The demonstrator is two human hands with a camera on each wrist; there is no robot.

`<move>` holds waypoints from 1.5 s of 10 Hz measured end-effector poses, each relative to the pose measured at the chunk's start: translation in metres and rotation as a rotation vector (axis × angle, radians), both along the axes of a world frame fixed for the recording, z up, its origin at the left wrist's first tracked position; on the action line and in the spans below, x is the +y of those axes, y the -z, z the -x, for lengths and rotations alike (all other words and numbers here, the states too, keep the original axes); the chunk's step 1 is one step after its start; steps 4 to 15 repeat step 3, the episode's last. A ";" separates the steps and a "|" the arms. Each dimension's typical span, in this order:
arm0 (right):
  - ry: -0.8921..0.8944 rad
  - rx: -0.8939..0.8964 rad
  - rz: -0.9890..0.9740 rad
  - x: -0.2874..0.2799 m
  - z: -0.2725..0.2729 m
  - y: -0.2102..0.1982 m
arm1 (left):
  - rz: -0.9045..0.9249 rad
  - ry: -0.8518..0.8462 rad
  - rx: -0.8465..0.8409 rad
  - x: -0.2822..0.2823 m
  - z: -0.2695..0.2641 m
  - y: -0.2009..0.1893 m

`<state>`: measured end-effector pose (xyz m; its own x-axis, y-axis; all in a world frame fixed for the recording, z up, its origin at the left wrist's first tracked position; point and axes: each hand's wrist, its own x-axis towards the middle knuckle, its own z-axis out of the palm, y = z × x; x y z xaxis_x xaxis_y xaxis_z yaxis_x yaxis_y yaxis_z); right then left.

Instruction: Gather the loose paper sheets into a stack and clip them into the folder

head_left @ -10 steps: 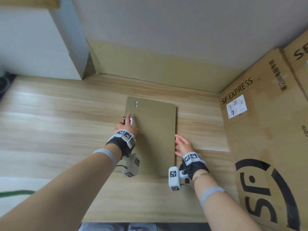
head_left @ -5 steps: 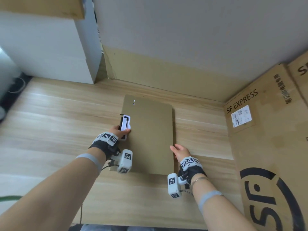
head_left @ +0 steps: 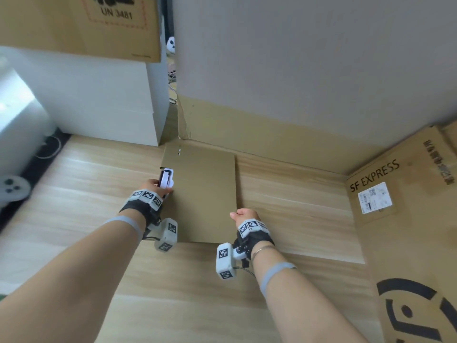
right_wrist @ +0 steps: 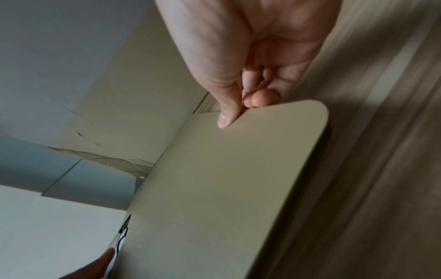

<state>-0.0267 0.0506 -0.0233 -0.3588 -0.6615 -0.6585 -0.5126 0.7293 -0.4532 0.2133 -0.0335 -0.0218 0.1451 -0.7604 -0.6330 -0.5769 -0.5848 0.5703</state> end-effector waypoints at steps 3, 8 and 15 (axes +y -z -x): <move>-0.013 0.086 0.045 -0.004 -0.011 0.014 | 0.095 0.059 -0.044 0.001 -0.002 0.002; -0.013 0.086 0.045 -0.004 -0.011 0.014 | 0.095 0.059 -0.044 0.001 -0.002 0.002; -0.013 0.086 0.045 -0.004 -0.011 0.014 | 0.095 0.059 -0.044 0.001 -0.002 0.002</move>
